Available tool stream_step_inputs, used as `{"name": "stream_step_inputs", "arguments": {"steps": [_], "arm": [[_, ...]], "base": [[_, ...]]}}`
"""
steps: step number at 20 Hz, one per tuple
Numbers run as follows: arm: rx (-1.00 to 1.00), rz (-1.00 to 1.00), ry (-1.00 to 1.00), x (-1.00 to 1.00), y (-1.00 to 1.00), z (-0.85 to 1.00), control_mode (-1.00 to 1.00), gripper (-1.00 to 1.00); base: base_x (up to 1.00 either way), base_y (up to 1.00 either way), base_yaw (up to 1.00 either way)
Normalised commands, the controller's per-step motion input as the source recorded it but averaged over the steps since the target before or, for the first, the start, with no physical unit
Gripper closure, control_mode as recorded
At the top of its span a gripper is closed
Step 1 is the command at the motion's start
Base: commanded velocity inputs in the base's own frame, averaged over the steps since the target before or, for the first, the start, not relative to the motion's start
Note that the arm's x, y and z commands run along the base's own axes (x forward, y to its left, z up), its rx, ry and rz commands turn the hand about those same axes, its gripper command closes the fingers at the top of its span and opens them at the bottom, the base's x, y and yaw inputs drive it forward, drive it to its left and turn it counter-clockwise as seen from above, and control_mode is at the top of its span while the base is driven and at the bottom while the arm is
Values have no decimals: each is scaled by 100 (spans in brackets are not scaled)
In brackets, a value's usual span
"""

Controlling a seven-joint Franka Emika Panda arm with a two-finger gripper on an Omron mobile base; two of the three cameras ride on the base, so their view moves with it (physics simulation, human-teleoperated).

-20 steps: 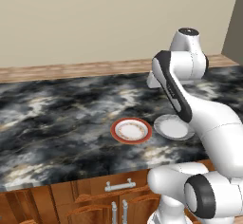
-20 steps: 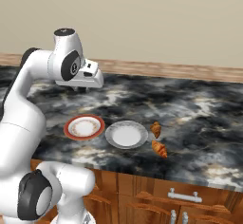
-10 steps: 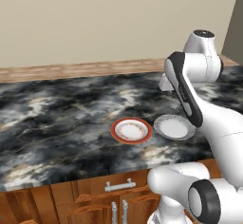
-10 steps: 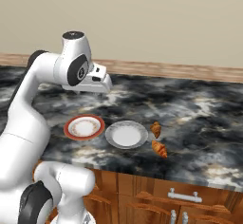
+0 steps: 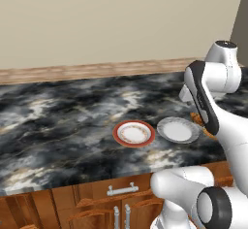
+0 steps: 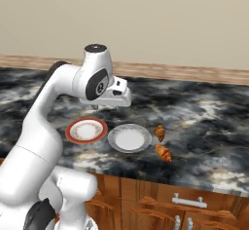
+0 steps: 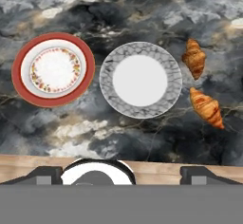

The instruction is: Place the pastries on the plates.

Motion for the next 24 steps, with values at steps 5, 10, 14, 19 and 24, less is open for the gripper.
{"name": "stream_step_inputs", "arguments": {"steps": [5,10,14,19,24], "arm": [[0,4,2,-7,-64,-28,-100,-100],[-3,6,6,0,-51,-36,-100,-100],[-4,5,8,0,-35,-32,-100,-100],[-1,5,11,0,-43,-34,-100,-100],[0,5,11,0,-46,-39,-100,-100]], "base": [[0,0,0],[0,0,0],[0,0,0],[0,0,0],[0,0,0]]}}
